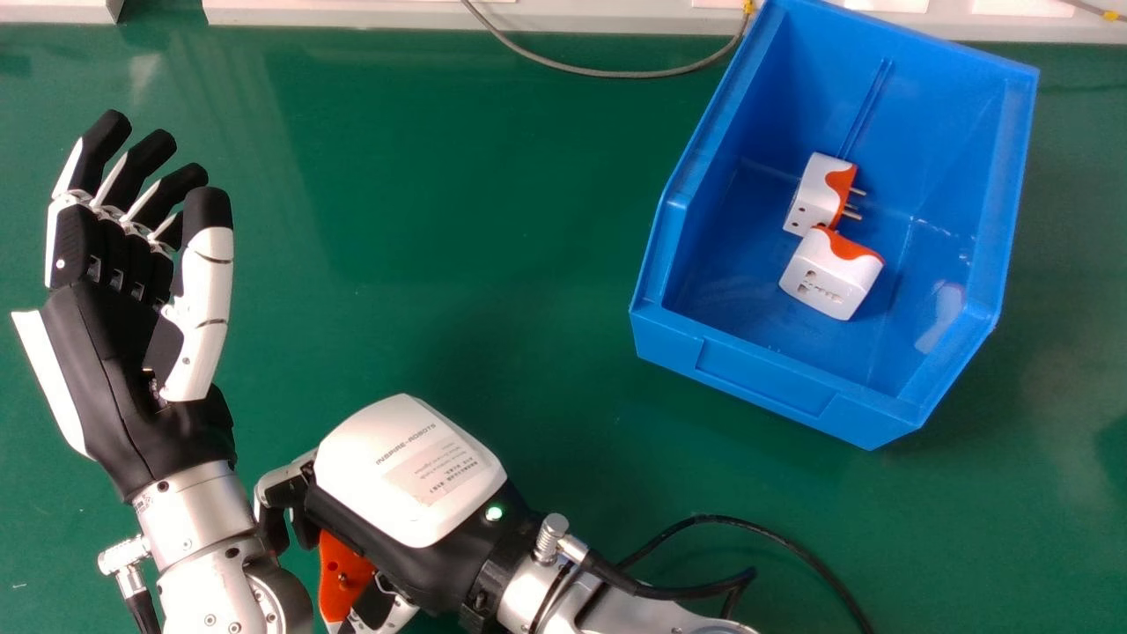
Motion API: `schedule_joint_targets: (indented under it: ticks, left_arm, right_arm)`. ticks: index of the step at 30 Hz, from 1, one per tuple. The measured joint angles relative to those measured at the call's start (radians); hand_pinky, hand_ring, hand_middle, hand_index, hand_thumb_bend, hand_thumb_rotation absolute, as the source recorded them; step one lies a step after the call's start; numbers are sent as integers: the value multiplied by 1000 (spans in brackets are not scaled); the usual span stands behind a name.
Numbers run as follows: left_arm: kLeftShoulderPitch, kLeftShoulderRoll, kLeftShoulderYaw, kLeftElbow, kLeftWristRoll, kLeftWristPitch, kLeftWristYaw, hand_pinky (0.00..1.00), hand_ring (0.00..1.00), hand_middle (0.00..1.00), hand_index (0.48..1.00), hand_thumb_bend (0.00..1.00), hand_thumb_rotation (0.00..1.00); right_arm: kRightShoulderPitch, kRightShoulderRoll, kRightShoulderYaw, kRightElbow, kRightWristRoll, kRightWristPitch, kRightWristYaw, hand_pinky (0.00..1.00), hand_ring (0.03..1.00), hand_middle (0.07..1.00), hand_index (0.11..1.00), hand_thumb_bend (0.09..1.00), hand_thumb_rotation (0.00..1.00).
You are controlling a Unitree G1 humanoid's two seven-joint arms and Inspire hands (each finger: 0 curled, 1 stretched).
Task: Pick all objects and put in blue box
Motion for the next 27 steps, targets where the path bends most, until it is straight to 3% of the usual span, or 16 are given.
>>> schedule_joint_targets:
  ticks: [8, 13, 16, 21, 27]
  left_arm:
    - [-2, 0, 0, 5, 0, -4, 0, 644, 704, 766, 790, 634, 385]
    - [-2, 0, 1, 5, 1, -4, 2, 643, 701, 763, 789, 632, 387]
    - [-4, -1, 0, 9, 9, -4, 9, 642, 700, 761, 789, 631, 389]
    - [-14, -1, -1, 16, 17, -4, 11, 639, 698, 760, 788, 637, 394]
    - [-18, -1, 1, 29, 16, -4, 10, 638, 697, 758, 785, 646, 399]
  right_arm:
    - [28, -4, -49, -6, 4, -7, -131, 266, 370, 406, 494, 528, 0]
    - [82, -65, -141, -116, 78, 13, -68, 253, 384, 431, 491, 522, 0]
    - [104, -97, -197, -216, 116, 17, -29, 266, 398, 452, 492, 516, 0]
    - [143, -115, -252, -351, 146, 23, 13, 288, 409, 474, 495, 509, 0]
    - [199, -135, -314, -467, 163, 34, 45, 309, 423, 488, 499, 503, 0]
